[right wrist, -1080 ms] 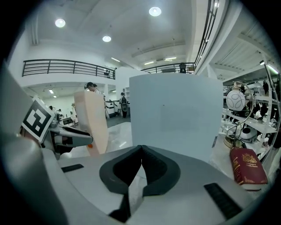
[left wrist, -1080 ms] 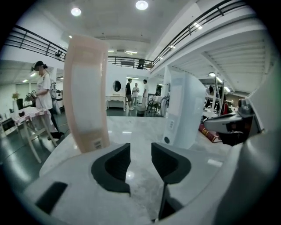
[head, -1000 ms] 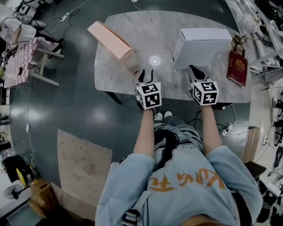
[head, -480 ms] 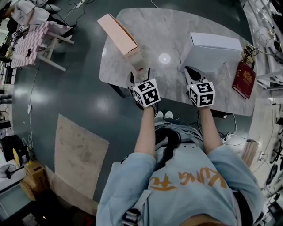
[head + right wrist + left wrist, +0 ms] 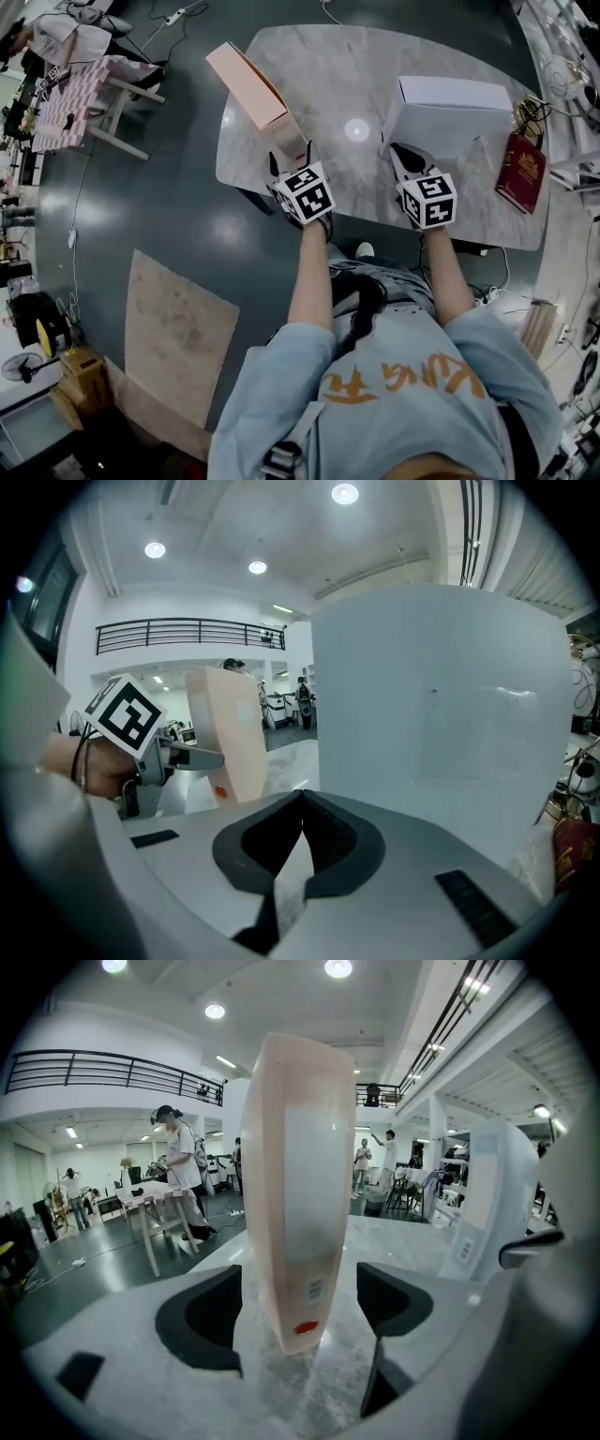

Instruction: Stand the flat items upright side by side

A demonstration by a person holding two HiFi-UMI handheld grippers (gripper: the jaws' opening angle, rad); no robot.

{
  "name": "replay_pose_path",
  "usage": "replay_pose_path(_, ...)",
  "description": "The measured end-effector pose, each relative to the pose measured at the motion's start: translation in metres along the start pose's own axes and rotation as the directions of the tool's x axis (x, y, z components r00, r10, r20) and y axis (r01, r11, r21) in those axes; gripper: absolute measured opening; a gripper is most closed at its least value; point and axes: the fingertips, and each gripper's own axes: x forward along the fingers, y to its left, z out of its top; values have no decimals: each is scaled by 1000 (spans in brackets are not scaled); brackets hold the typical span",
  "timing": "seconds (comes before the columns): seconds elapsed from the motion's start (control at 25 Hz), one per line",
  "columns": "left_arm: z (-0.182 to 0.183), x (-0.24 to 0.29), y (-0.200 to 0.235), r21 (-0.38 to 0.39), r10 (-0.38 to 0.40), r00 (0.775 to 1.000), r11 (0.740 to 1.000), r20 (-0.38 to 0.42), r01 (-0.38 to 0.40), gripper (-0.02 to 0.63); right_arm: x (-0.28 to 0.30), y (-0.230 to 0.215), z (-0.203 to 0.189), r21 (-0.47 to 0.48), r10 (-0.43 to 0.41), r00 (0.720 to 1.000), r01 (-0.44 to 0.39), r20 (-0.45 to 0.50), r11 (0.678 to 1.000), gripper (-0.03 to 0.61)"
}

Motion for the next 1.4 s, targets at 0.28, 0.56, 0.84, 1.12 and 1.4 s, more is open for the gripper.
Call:
replay_pose_path(0.28, 17, 23, 9, 21, -25, 1000, 999, 17, 24, 408, 8, 3, 4, 23, -6, 1000, 6, -1, 1000, 2)
replay_pose_path(0.56, 29, 47, 7, 135, -90, 995, 987, 39, 84, 413, 26, 9, -4, 58, -73, 997, 75, -37, 995, 2)
replay_pose_path(0.84, 46, 70, 19, 171, -202, 977, 967, 63, 189, 399, 37, 16, -2, 103, -201, 978, 207, -61, 973, 2)
replay_pose_path(1.12, 62, 89, 13, 275, -325, 943, 915, 69, 295, 394, 38, 6, 5, 147, -394, 916, 402, -79, 904, 2)
replay_pose_path(1.4, 75, 111, 20, 315, -410, 910, 873, 62, 371, 394, 32, 2, 2, 197, -583, 803, 596, -125, 779, 15)
